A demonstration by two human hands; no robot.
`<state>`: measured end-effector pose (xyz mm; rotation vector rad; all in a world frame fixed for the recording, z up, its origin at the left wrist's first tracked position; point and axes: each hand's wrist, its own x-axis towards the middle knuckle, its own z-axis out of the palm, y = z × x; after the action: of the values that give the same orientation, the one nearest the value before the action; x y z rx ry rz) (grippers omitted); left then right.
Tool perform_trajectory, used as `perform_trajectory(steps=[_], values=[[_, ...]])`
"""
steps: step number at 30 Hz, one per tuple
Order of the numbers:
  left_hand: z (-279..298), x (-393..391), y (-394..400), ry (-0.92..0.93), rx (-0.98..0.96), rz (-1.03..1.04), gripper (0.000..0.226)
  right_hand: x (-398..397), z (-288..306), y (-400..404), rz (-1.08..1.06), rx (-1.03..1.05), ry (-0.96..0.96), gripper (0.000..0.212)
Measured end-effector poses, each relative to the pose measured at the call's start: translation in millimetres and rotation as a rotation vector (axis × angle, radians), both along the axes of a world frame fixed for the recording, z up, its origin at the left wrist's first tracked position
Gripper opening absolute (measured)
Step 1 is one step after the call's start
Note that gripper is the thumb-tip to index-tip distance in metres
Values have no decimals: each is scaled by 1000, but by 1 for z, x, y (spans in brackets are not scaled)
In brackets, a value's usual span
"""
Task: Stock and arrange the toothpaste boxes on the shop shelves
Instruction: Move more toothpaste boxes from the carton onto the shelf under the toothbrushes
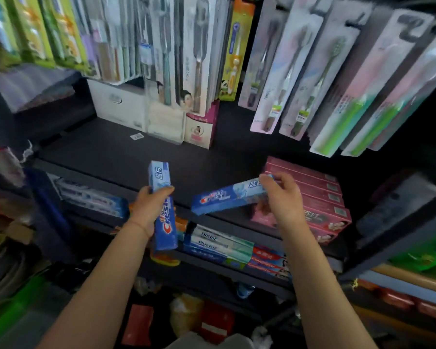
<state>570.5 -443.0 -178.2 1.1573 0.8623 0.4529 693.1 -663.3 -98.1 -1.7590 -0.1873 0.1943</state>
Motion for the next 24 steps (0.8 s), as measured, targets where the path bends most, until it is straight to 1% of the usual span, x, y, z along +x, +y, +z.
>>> perform_trajectory(steps=[2,3,4,6,9,11,12,14,16,17,21,24], values=[[0,3,5,-7,-22,-35,30,-3,-3,13,15,12,77,22],[0,5,6,-15,-25,-51,30,-4,-6,21,54,-32,84,23],[-1,7,7,-21,-22,-65,31,-4,-11,27,105,-111,46,25],[-1,11,8,-22,-6,-98,35,-7,-17,37,208,-347,-120,29],[1,12,15,0,63,-134,35,-8,-22,45,344,-844,-416,37],[4,12,20,14,136,-156,30,-8,-25,52,409,-1168,-598,36],[6,12,22,21,185,-177,29,-6,-27,56,414,-1301,-649,35],[10,12,27,35,312,-228,31,-4,-31,64,416,-1478,-662,37],[17,14,32,51,457,-258,36,-1,-34,71,417,-1548,-665,39],[21,15,35,53,522,-275,38,1,-37,73,408,-1544,-676,39],[38,22,44,19,795,-399,36,8,-51,73,418,-1417,-725,41],[52,35,46,22,1073,-433,34,15,-53,66,432,-1370,-760,45]])
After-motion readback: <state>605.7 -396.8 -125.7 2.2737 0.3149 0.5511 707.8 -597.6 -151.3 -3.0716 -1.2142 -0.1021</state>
